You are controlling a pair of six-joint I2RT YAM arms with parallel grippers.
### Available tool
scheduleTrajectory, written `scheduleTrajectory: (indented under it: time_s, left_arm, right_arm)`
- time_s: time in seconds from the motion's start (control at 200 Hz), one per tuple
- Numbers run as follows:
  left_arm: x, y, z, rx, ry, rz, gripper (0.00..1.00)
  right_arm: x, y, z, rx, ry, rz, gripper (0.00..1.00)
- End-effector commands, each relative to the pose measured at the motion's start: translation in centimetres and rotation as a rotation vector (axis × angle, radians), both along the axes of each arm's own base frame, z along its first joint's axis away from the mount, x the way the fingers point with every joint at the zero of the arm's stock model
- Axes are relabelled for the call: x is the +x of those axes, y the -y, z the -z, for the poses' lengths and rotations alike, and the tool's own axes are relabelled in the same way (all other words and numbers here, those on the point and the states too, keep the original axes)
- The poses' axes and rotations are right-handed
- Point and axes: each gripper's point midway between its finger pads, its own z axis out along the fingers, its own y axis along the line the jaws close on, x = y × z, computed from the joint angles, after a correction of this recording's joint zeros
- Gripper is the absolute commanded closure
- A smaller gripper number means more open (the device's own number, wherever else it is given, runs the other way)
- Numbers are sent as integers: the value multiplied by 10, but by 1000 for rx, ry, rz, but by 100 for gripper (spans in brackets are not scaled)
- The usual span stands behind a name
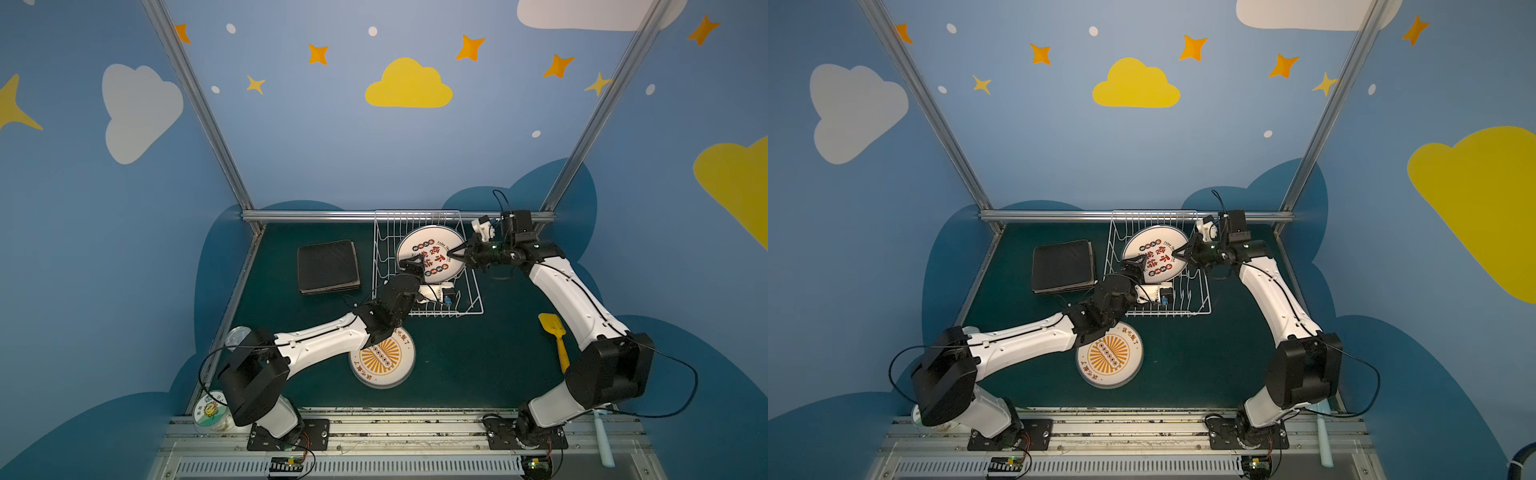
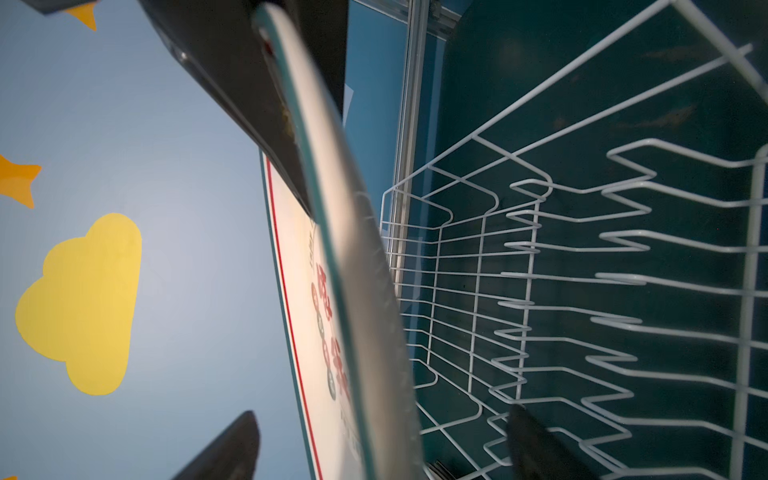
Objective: Unload the plates from the dish rack
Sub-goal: 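Grasp the raised plate's edge with the right gripper while left holds it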
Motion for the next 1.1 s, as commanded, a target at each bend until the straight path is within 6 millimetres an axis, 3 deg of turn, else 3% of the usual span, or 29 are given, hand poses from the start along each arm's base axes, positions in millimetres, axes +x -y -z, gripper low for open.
scheduleTrajectory:
  time_s: [0.0, 0.135, 0.426, 0.556, 0.656, 0.806, 0.926, 1.096]
  left_arm:
    - [-1, -7, -18, -110, -19, -9, 0]
    - [-1, -25, -28, -294, -103, -53, 0]
    - [-2, -100, -70, -859, -328, -137, 0]
    - [7, -135, -86, -1170, -485, -206, 0]
    - [12, -148, -94, -1462, -563, -207, 0]
    - [18, -131, -77, -1752, -810, -184, 0]
    - [25, -108, -61, -1851, -1008, -165, 1]
    - [38, -82, -58, -1936, -1182, -94, 4]
  right_arm:
    - [5, -1, -42, 84, 153, 22, 100]
    - [12, 6, -51, 95, 208, 74, 100]
    - [15, 19, -50, 74, 285, 114, 100]
    - [14, 19, -47, 73, 297, 105, 100]
    - [14, 19, -47, 83, 328, 102, 100]
    - [11, 13, -50, 116, 375, 73, 100]
    - [7, 8, -53, 119, 405, 41, 100]
    - [2, 3, -53, 126, 417, 9, 100]
